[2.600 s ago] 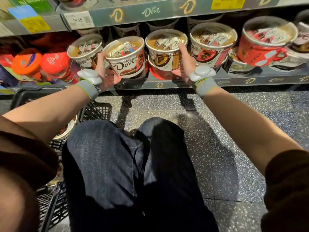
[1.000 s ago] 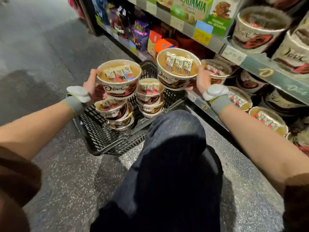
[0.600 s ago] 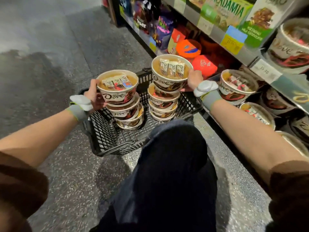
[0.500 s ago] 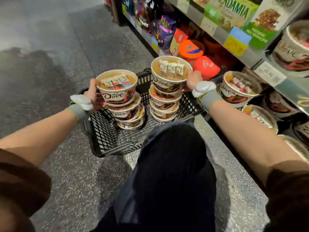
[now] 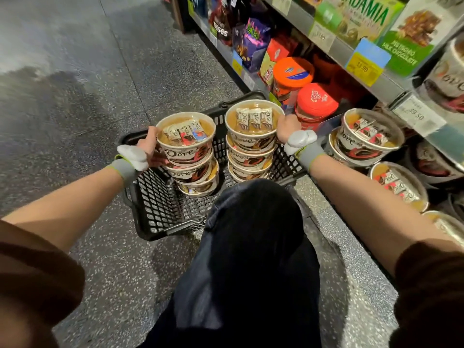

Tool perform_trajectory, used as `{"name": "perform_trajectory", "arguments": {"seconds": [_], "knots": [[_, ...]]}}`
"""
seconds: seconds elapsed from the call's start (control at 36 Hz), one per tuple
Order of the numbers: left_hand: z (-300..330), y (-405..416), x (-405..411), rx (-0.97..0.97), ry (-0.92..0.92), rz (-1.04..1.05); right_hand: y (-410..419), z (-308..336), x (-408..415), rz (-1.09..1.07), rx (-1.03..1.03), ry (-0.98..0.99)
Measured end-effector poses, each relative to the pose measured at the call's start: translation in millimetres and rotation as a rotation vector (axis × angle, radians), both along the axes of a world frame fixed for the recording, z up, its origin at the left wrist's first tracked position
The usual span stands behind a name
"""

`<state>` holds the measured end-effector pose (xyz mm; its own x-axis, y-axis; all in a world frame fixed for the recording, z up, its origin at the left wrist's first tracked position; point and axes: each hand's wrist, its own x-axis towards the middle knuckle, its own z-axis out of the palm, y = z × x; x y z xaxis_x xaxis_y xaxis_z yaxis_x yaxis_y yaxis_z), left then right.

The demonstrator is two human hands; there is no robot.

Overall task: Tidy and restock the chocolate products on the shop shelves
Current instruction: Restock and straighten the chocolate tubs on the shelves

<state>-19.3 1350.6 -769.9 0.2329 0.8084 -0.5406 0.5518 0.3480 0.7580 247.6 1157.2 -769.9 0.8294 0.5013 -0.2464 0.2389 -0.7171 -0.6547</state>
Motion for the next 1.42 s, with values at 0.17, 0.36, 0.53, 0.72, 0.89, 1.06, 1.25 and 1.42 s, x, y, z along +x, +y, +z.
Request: {"name": "perform_trajectory", "arguments": {"seconds": [0.17,0.36,0.53,0.72,0.89,1.06,1.25,1.42], "knots": [[3,-4,7,0.042,0.054,0.015,6,-8,-4,-0.091,-0.046,-0.027],[11,2,7,0.366,0.413,-0.020,5,-11,2,-0.153,0.001,0.020],[5,1,6,0.346,0.425,-0.082,2,-8,-4,-0.145,-0.006,0.058],[5,-2,5,0.337,0.407,-0.163,3,-5,-11,-0.121,0.004,0.096],[9,0,5,0.400,0.372,-0.085,1,2,-14,-0.124,0.001,0.089],[28,-5,7,0.587,0.273,0.053,-12,9,-22,-0.126,0.062,0.126],[56,-40,51,0.705,0.082,-0.210,-54,24,-32,-0.237,0.093,0.066],[51,-108,131,0.679,0.007,-0.527,-144,16,-24,-0.413,0.150,0.050]]}}
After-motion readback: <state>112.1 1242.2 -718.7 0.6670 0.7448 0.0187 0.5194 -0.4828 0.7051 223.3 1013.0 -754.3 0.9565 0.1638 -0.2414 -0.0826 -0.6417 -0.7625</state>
